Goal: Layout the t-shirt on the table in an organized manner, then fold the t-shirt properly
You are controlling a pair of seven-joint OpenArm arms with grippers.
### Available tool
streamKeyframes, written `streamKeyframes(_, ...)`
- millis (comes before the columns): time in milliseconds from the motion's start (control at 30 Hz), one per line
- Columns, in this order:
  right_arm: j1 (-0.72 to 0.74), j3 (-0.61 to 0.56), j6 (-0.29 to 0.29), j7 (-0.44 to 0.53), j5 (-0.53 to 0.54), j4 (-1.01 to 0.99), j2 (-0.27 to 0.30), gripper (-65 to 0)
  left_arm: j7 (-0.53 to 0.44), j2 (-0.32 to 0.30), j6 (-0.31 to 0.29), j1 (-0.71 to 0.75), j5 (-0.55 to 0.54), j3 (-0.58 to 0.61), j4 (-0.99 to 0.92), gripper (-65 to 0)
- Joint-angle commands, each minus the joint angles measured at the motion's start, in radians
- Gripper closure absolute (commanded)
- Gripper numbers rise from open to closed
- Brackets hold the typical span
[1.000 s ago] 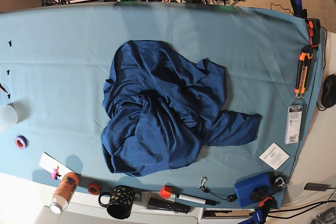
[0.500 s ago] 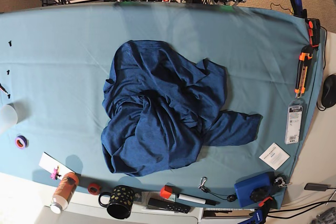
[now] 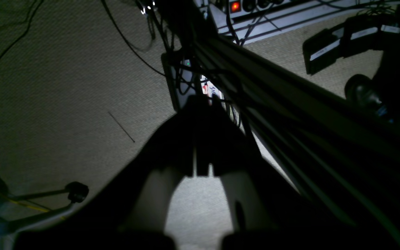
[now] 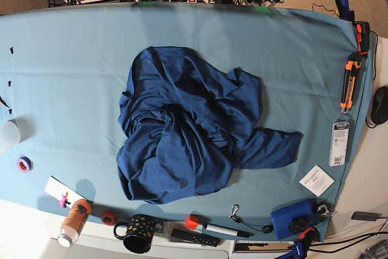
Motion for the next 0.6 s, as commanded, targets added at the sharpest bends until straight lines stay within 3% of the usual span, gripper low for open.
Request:
streamKeyframes(0,0.0,-0.002,0.003,0.011,0.003,0.007,0.003,0.0,-0.011,0.002,-0.002,-0.003,-0.008,0.003,0.009,0.0)
streamKeyframes(167,-0.003,-0.002,0.003,0.019,0.003,0.007,0.01,0.0,-0.007,0.001,-0.005,0.003,-0.019,0.003,0.01,0.0)
streamKeyframes(267,-0.018,-0.002,0.003,0.092,0.003,0.01,0.023,0.0,-0.007,-0.007,-0.013,0.031,-0.096,0.003,0.04,0.0)
streamKeyframes(367,-0.059,-0.002,0.003,0.124,0.003,0.055,0.037,0.0,-0.008,-0.021,-0.012,0.093,-0.159,0.003,0.13,0.0)
streamKeyframes(567,-0.2,-0.002,0.003,0.145,0.002,0.268,0.092,0.0,-0.007,-0.058,-0.013,0.244,-0.176,0.002,0.346,0.0)
